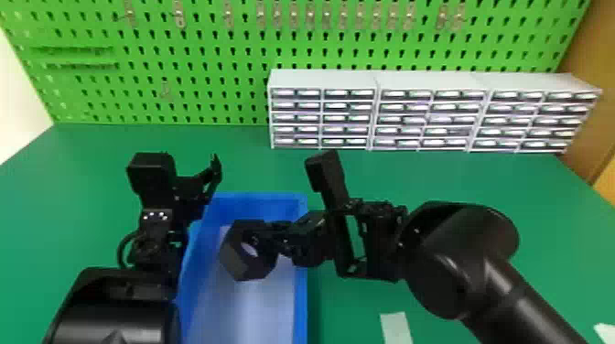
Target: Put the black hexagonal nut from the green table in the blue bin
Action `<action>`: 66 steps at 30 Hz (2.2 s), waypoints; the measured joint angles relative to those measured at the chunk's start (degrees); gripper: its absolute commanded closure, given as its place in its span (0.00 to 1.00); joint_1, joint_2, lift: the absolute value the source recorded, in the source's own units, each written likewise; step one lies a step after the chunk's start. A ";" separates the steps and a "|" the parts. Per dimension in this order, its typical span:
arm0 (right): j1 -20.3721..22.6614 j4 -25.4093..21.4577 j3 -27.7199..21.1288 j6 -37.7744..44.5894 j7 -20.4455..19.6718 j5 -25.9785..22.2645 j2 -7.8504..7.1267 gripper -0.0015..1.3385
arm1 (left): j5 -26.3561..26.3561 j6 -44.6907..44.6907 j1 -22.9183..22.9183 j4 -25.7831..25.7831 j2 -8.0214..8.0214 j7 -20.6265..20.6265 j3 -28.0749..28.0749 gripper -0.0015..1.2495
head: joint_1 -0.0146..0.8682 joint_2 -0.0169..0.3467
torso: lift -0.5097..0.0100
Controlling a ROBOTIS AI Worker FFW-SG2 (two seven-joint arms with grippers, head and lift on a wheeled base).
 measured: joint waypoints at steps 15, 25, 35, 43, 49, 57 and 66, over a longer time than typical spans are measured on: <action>-2.93 1.77 4.06 -0.05 0.83 -1.25 0.60 0.53 | -0.50 0.00 -0.52 0.07 0.00 0.00 0.10 0.30 | 0.76 0.20 | 0.80; -2.76 2.15 3.27 0.31 0.83 -2.17 0.58 0.08 | -0.60 0.00 -0.53 0.12 0.00 0.00 0.05 0.30 | 0.76 0.20 | 0.80; -1.95 2.16 0.79 0.69 1.38 -1.45 0.64 0.08 | -0.70 0.00 -0.49 0.18 0.00 0.00 -0.03 0.30 | 0.76 0.20 | 0.80; -1.06 2.10 -3.26 1.04 2.86 1.07 0.99 0.08 | -0.70 0.00 -0.24 0.23 0.00 0.00 -0.05 0.30 | 0.76 0.20 | 0.80; -0.47 1.60 -6.58 1.08 3.57 3.00 1.61 0.08 | -0.70 0.00 -0.18 0.26 0.00 0.00 -0.12 0.30 | 0.76 0.20 | 0.80; 0.29 -0.89 -12.48 1.10 3.91 7.60 2.41 0.08 | -0.69 0.00 -0.18 0.39 0.00 0.00 -0.34 0.30 | 0.76 0.20 | 0.80; 1.81 -5.23 -21.79 1.10 3.81 13.68 3.56 0.08 | -0.69 0.00 -0.11 0.44 0.00 0.00 -0.47 0.30 | 0.76 0.20 | 0.80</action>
